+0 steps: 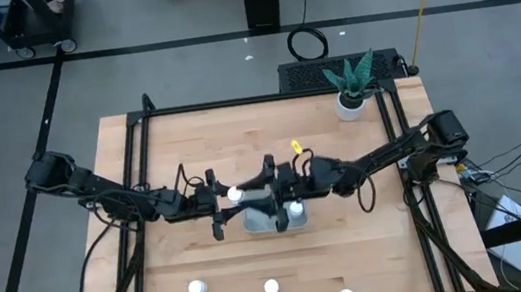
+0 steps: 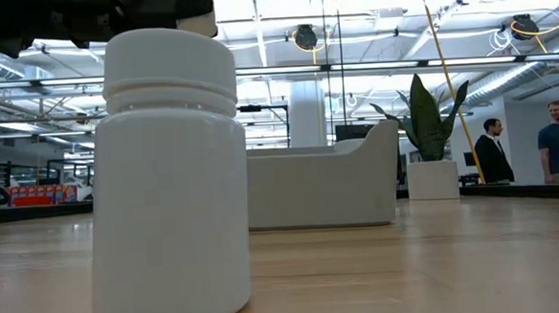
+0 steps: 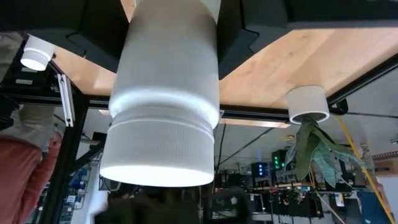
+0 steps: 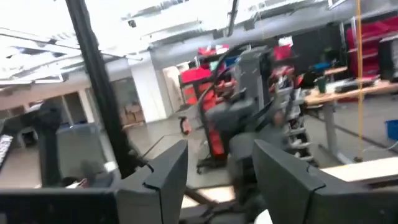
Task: Pick and place pill bottles into a basket
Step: Put the pill bottle into the bin
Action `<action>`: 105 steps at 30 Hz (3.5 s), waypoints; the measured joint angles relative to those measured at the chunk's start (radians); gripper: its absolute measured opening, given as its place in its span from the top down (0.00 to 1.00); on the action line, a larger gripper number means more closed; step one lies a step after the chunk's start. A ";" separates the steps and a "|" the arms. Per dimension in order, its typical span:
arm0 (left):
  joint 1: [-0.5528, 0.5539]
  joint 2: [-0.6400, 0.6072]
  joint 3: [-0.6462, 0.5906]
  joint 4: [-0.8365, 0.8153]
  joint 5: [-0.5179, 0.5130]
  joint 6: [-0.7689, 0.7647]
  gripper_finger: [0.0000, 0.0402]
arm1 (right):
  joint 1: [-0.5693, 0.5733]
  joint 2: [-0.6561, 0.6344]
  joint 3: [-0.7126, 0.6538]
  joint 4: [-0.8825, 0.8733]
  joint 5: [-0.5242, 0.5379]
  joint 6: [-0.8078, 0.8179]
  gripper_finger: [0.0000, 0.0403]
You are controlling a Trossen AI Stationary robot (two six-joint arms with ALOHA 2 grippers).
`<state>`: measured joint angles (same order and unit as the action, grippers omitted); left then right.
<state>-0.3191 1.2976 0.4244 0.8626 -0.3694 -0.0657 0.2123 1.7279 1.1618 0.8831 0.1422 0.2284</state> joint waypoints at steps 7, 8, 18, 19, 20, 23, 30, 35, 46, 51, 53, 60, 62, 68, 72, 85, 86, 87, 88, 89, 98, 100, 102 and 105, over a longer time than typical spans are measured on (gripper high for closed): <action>0.000 0.000 0.000 -0.018 0.001 -0.016 0.54 | 0.019 -0.003 -0.001 0.099 -0.044 -0.023 0.59; 0.000 0.000 0.000 -0.019 0.001 -0.017 0.55 | 0.026 -0.003 -0.001 0.100 -0.026 -0.062 0.59; 0.000 0.000 0.000 -0.026 0.003 -0.026 0.50 | 0.040 -0.002 -0.001 0.105 0.282 -0.014 0.60; 0.000 0.000 0.000 -0.026 0.003 -0.026 0.51 | 0.041 -0.002 -0.001 0.098 0.311 0.007 0.60; 0.000 0.000 0.000 -0.028 0.003 -0.026 0.52 | 0.040 -0.002 -0.001 0.086 0.317 0.006 0.60; 0.000 0.000 0.000 -0.030 0.004 -0.029 0.55 | 0.040 -0.016 -0.001 0.016 0.276 -0.188 0.60; 0.001 0.000 0.000 -0.045 0.006 -0.043 0.50 | -0.043 -0.106 0.233 -0.765 0.196 -0.101 0.56; 0.012 0.000 0.000 -0.044 0.010 -0.042 0.52 | -0.096 -0.090 0.386 -1.104 0.083 -0.068 0.49; 0.026 0.000 0.000 -0.051 0.039 -0.053 0.49 | -0.162 -0.058 0.476 -1.238 -0.124 -0.012 0.23; 0.026 0.000 0.000 -0.045 0.039 -0.049 0.54 | -0.149 0.004 0.518 -1.247 -0.146 -0.027 0.19; 0.029 0.000 0.000 -0.045 0.039 -0.049 0.56 | -0.144 0.023 0.529 -1.244 -0.145 -0.042 0.20; 0.041 0.000 0.000 -0.052 0.069 -0.051 0.51 | -0.133 0.053 0.534 -1.245 -0.143 -0.058 0.21; 0.045 0.000 0.000 -0.052 0.082 -0.051 0.49 | -0.126 0.059 0.533 -1.251 -0.141 -0.070 0.21; 0.051 0.000 0.000 -0.052 0.082 -0.053 0.55 | -0.124 0.090 0.533 -1.214 -0.145 -0.084 0.21; 0.050 0.000 0.000 -0.050 0.083 -0.055 0.55 | -0.126 0.102 0.533 -1.228 -0.141 -0.094 0.21; 0.050 0.000 0.000 -0.051 0.083 -0.063 0.56 | -0.126 0.099 0.533 -1.224 -0.188 -0.060 0.36; 0.050 0.000 0.000 -0.051 0.084 -0.063 0.56 | -0.126 0.099 0.533 -1.220 -0.197 -0.059 0.40; 0.050 0.000 0.000 -0.051 0.085 -0.064 0.55 | -0.126 0.099 0.533 -1.216 -0.197 -0.059 0.44; 0.050 0.000 0.000 -0.051 0.088 -0.063 0.54 | -0.126 0.100 0.533 -1.213 -0.196 -0.061 0.48; 0.049 0.000 0.000 -0.051 0.089 -0.063 0.52 | -0.126 0.100 0.533 -1.211 -0.197 -0.061 0.53; 0.050 0.000 0.000 -0.051 0.087 -0.065 0.52 | -0.126 0.100 0.533 -1.234 -0.195 -0.069 0.65; 0.050 0.000 0.000 -0.052 0.083 -0.066 0.54 | -0.126 0.100 0.533 -1.235 -0.177 -0.080 0.65; 0.050 0.000 0.000 -0.053 0.080 -0.067 0.52 | -0.125 0.090 0.533 -1.243 -0.156 -0.087 0.65; 0.050 -0.006 0.001 -0.080 0.068 -0.079 0.45 | -0.124 0.071 0.532 -1.270 -0.127 -0.086 0.65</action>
<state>-0.2687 1.2914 0.4249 0.7824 -0.3017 -0.1445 0.0883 1.7984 1.6939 -0.3865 0.0149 0.1429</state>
